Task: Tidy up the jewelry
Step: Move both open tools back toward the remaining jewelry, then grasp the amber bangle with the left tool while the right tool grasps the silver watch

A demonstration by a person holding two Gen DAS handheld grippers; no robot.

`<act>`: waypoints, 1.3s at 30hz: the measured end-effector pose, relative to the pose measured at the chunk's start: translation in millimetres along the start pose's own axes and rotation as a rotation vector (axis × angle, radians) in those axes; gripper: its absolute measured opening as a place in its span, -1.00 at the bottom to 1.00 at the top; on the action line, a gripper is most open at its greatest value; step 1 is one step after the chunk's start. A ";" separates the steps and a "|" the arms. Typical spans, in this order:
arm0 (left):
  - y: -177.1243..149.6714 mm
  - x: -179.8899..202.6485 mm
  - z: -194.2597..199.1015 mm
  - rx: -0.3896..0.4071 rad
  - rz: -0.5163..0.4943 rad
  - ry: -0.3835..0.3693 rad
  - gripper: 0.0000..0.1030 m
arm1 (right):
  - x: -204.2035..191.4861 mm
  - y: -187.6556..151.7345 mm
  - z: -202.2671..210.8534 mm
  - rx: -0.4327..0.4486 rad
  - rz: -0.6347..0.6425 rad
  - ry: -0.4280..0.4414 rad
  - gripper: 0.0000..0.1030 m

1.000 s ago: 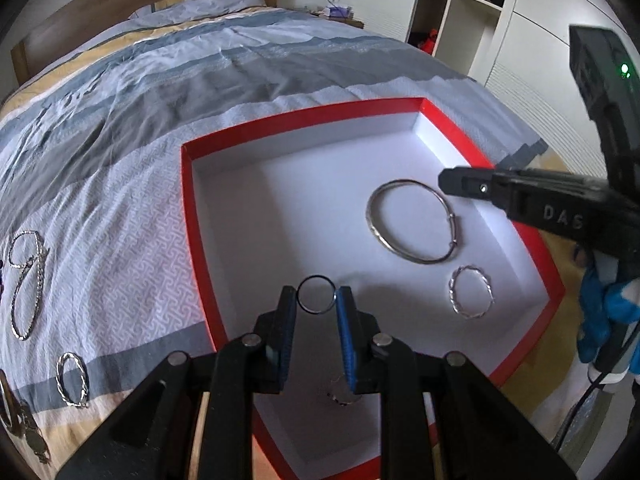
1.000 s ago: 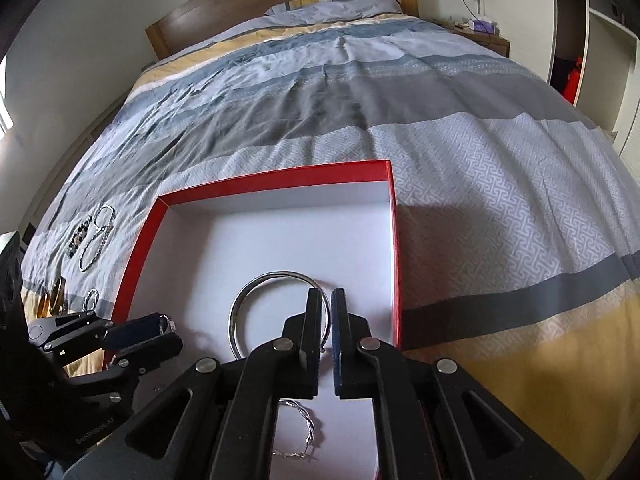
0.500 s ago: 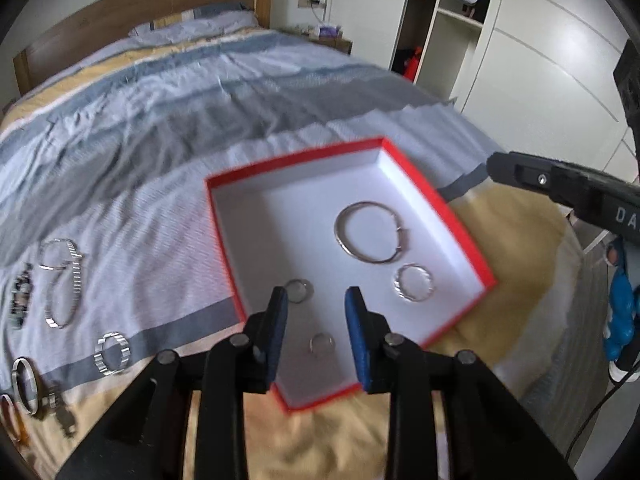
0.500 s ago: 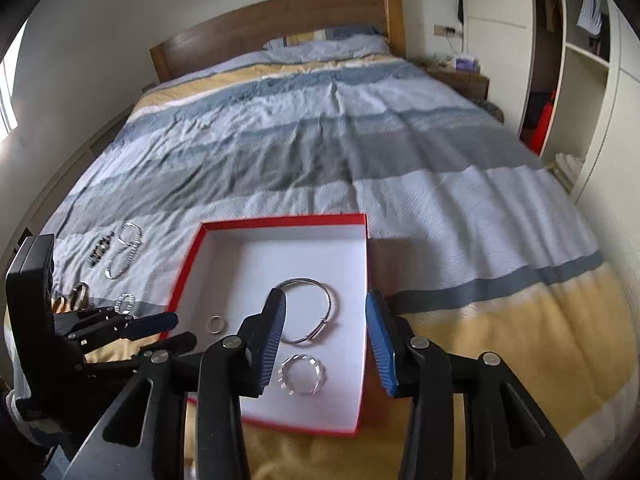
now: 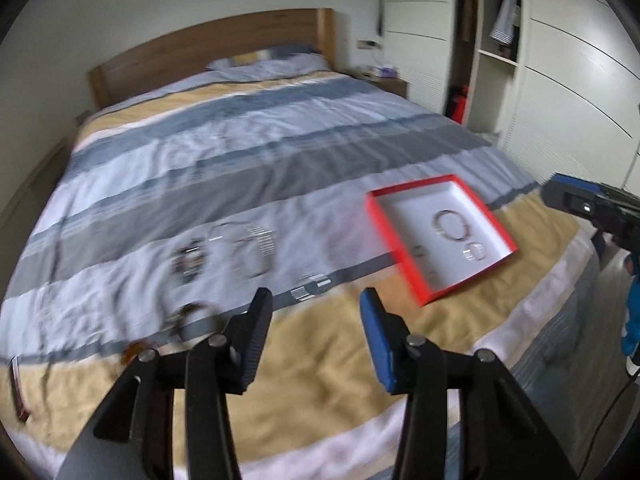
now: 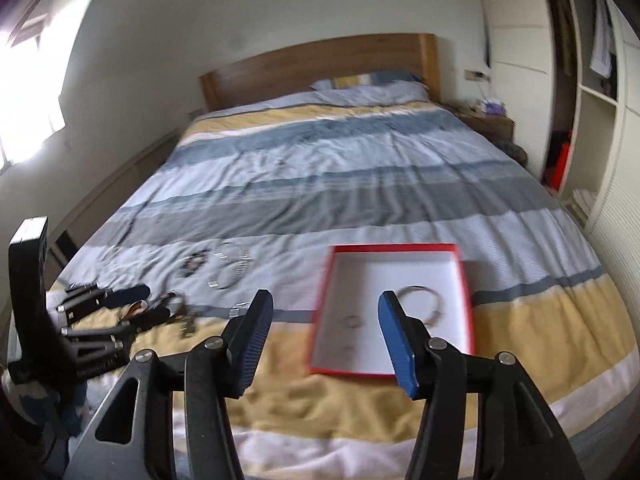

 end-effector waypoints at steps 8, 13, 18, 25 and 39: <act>-63.3 -109.5 65.1 0.011 0.089 0.170 -0.04 | -91.5 -17.7 5.3 -0.005 0.084 0.090 0.18; -105.5 -162.8 72.2 0.007 0.191 0.226 -0.04 | -138.0 -35.3 -19.8 -0.040 0.147 0.135 0.19; -138.2 -203.0 62.1 -0.004 0.294 0.237 -0.04 | -180.2 -55.8 -54.1 -0.088 0.208 0.168 0.20; -155.2 -238.6 19.1 -0.043 0.389 0.192 -0.04 | -220.5 -79.0 -118.2 -0.185 0.247 0.188 0.35; -150.8 -279.0 -89.5 -0.157 0.422 0.163 -0.06 | -245.4 -106.6 -221.2 -0.336 0.264 0.182 0.21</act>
Point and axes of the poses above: each gripper's, at about its wrist camera, not at the fingertips, and z roughly against the way its jaws point, x to its right, y to its top, the point moved 9 cm from there along -z, roughly the way its jaws point, and after that the axes turned 8 degrees about -y, right-handed, at the moved point
